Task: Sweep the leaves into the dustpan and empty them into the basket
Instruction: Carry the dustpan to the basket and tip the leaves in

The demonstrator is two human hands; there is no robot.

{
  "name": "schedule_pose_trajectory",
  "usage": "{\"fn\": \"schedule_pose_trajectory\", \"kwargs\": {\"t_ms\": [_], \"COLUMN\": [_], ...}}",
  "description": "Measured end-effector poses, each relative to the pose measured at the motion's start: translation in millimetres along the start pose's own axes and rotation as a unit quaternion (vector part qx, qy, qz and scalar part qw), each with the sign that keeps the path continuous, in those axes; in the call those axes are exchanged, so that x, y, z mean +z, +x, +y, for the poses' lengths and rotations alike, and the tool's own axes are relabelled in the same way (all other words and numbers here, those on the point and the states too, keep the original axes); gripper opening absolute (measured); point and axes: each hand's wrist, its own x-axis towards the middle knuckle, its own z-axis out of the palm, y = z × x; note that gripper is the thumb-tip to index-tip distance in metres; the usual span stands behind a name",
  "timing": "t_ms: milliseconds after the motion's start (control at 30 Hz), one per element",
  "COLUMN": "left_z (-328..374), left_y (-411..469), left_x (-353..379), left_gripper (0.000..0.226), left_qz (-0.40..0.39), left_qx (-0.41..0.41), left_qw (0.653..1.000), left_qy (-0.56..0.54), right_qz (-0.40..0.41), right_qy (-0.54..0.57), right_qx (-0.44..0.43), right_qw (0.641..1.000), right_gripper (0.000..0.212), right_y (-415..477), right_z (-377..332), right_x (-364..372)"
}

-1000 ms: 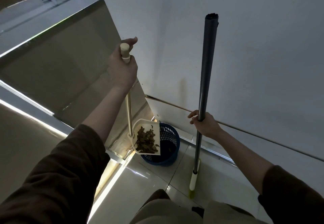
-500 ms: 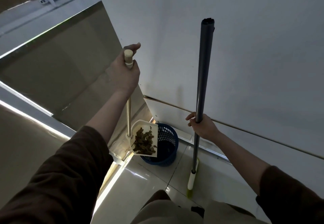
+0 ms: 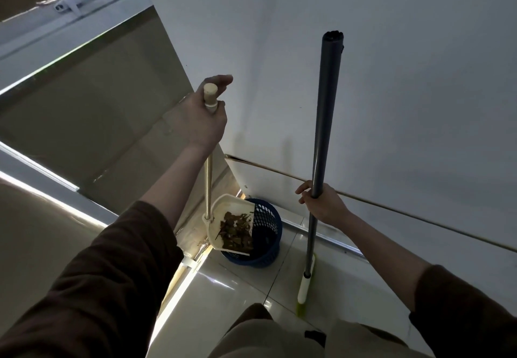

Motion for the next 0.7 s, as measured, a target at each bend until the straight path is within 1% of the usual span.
{"fn": "schedule_pose_trajectory", "kwargs": {"t_ms": [167, 233, 300, 400, 567, 700], "left_z": [5.2, 6.2, 8.1, 13.2, 18.9, 26.2], "left_y": [-0.2, 1.0, 1.0, 1.4, 2.5, 1.1], "left_x": [7.9, 10.7, 13.3, 15.4, 17.7, 25.0], "left_gripper": [0.064, 0.062, 0.059, 0.054, 0.05, 0.051], "left_qz": [0.002, -0.016, -0.016, 0.011, -0.034, -0.02], "left_qx": [0.008, 0.013, 0.015, 0.011, -0.02, -0.022], "left_qw": [1.0, 1.0, 1.0, 1.0, 0.999, 1.0], "left_qy": [-0.003, -0.009, -0.009, 0.015, -0.015, -0.004], "right_qz": [0.004, 0.006, 0.006, 0.008, 0.002, 0.0], "right_qy": [-0.002, -0.001, 0.002, 0.005, 0.005, -0.003], "right_qx": [-0.002, -0.002, -0.001, 0.002, -0.003, -0.004], "right_qw": [1.0, 1.0, 1.0, 1.0, 1.0, 1.0], "right_gripper": [0.024, 0.024, 0.025, 0.025, 0.025, 0.023], "right_y": [0.6, 1.0, 1.5, 1.8, 0.0, -0.8], "right_z": [1.7, 2.0, 1.9, 1.2, 1.3, 1.2], "right_x": [-1.5, -2.3, -2.9, -3.9, -3.6, -4.7]}}
